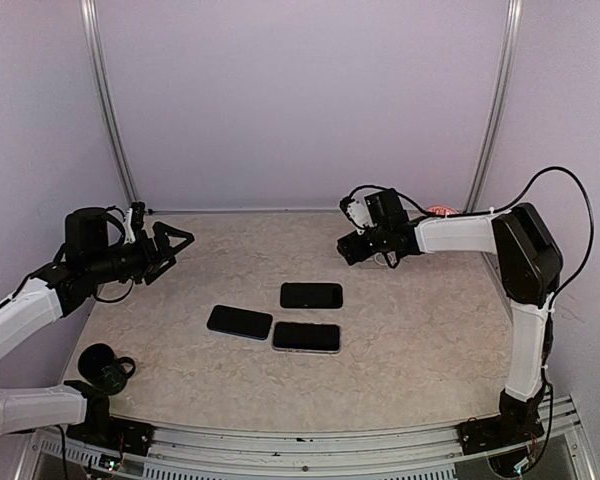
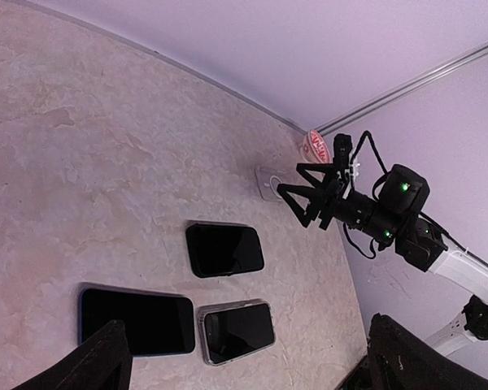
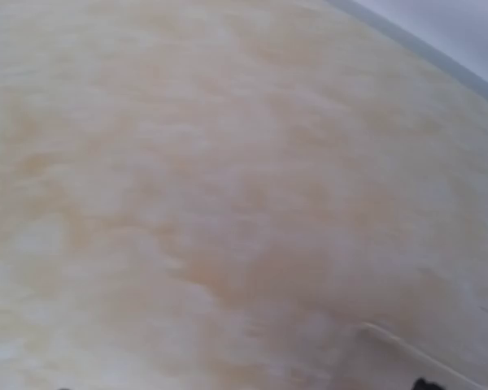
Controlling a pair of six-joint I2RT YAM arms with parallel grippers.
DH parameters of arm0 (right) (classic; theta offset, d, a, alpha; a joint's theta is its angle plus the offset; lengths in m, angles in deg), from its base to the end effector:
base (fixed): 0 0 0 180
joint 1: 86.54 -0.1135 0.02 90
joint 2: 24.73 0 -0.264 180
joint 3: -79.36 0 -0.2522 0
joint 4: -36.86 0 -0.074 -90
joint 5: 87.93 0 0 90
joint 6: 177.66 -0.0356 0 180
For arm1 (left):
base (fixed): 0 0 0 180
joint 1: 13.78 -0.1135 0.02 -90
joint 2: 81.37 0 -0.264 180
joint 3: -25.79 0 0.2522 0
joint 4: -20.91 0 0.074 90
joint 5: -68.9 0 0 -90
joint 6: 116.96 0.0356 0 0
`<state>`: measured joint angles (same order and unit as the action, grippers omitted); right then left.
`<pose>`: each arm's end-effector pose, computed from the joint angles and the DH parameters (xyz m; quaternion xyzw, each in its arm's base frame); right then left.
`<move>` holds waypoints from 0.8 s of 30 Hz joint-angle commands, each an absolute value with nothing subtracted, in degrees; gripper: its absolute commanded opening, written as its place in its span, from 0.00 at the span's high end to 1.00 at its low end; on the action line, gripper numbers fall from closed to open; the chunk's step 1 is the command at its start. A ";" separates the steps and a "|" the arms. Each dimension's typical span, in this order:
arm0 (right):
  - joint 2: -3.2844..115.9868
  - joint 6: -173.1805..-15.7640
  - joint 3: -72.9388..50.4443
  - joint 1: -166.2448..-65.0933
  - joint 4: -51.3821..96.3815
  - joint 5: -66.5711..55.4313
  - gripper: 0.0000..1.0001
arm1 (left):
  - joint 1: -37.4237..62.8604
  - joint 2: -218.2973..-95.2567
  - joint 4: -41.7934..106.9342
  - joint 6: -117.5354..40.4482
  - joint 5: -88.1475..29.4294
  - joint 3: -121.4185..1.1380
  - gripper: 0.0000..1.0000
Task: Put the phone into the phone case
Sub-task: Pick up the phone case from the corner of the board.
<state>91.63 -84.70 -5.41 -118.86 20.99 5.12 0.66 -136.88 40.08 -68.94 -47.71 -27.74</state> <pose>0.3897 0.2443 0.1932 -0.2598 0.8562 0.0900 0.4375 0.2103 -0.0706 0.2842 -0.0647 0.8106 -0.4273 0.3951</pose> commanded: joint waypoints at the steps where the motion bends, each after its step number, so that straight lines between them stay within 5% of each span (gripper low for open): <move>1: 93.89 -87.31 -2.48 -117.89 19.21 8.77 0.13 | 0.32 -136.39 39.17 -68.27 -48.35 -26.96 0.01; 11: 104.61 -90.46 9.95 -114.70 10.75 13.41 0.33 | 0.37 -135.88 39.42 -68.19 -48.16 -26.14 0.01; 24: 105.24 -92.88 5.54 -114.69 13.49 8.97 0.43 | 0.24 -136.73 38.48 -68.27 -48.48 -25.85 0.01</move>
